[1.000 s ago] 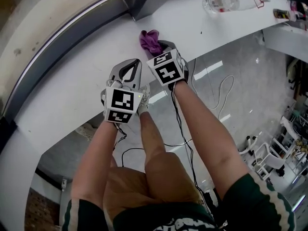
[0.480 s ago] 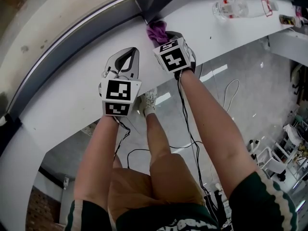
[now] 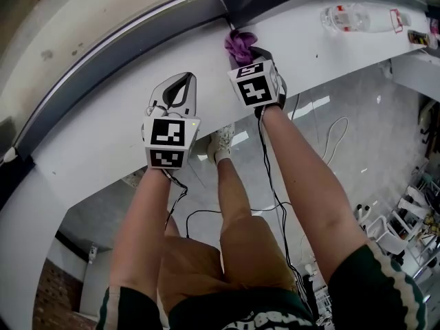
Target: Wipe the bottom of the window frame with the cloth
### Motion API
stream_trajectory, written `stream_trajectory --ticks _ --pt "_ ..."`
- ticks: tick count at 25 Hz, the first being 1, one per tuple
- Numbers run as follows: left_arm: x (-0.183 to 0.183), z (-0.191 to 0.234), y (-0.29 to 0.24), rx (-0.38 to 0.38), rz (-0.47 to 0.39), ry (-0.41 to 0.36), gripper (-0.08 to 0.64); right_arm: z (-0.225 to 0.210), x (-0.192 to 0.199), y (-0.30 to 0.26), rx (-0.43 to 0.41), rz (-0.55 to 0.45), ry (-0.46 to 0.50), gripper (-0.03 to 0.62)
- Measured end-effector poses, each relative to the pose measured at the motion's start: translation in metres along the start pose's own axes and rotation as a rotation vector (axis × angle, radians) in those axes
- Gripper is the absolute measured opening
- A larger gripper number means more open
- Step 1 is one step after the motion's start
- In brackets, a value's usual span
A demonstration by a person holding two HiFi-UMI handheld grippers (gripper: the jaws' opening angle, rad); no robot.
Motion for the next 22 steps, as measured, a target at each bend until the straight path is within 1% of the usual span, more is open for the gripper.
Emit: stream_trajectory --ticks 7,11,15,19,22 --pt "0.008 0.019 0.018 -0.036 0.000 0.026 0.003 0.030 -0.008 -0.003 -0.029 -0.004 0.022 0.164" --pt "0.009 0.029 0.029 -0.060 -0.025 0.016 0.003 0.046 -0.010 -0.002 -0.026 -0.006 0.026 0.164" --pt "0.016 0.038 0.041 -0.086 -0.036 0.024 0.003 0.061 -0.010 -0.003 -0.027 -0.003 0.035 0.164" --pt "0.024 0.046 0.058 -0.117 -0.043 0.011 0.003 0.081 -0.011 -0.003 -0.038 0.002 0.050 0.164" --pt "0.031 0.053 0.070 -0.127 -0.046 0.018 0.003 0.096 -0.014 -0.005 -0.056 0.005 0.056 0.164"
Point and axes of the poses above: the fingertips, and each gripper's own axes: y backward along the fingers, z to its left, x out of its underside, the point moved 10 cm from there along y, backward along the fingers, and after that the axes turned 6 degrees about -y, right-handed, at the moved point
